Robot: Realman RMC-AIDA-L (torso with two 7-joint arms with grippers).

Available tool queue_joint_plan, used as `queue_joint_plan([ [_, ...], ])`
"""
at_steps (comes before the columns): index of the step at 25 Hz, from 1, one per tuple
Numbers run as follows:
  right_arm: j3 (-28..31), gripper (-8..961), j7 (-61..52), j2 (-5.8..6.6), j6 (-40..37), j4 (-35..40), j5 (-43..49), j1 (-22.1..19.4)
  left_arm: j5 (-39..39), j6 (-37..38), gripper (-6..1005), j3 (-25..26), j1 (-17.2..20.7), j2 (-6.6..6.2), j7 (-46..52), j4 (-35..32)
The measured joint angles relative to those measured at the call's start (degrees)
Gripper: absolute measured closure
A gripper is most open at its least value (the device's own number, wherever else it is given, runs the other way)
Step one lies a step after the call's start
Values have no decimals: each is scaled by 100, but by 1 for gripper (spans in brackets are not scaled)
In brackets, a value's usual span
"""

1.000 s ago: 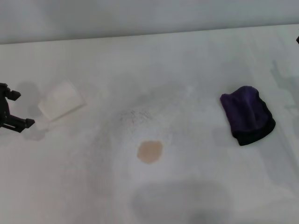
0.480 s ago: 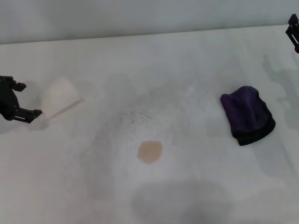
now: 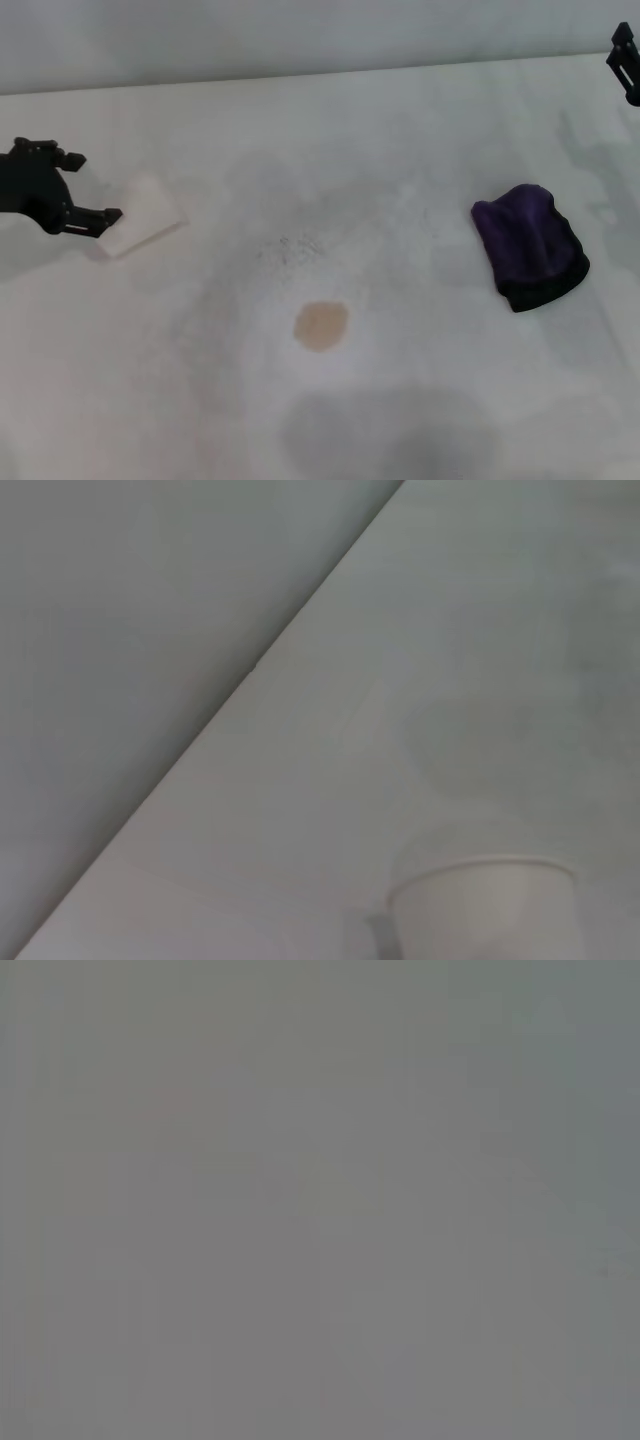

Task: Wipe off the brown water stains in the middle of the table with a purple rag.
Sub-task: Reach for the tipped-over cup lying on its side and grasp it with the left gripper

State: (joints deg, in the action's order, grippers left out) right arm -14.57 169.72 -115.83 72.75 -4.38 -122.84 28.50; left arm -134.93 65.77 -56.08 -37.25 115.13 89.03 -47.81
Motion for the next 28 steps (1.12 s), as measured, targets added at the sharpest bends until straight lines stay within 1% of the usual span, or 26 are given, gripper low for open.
queue_joint_plan([
  [4, 107, 83, 0, 6, 0, 12, -4, 30, -9, 49, 126, -17, -35, 17, 25, 33],
  [8, 122, 83, 0, 8, 11, 55, -4, 32, -30, 68, 127, -18, -82, 78, 27, 97],
  [15, 122, 82, 0, 8, 24, 68, -4, 33, -25, 37, 127, -16, -261, 153, -93, 531],
  [19, 121, 82, 0, 8, 36, 69, -4, 15, -54, -73, 127, -17, -303, 200, -111, 695],
  [28, 121, 83, 0, 10, 47, 69, 12, -20, -78, -185, 130, -25, -324, 231, -114, 875],
])
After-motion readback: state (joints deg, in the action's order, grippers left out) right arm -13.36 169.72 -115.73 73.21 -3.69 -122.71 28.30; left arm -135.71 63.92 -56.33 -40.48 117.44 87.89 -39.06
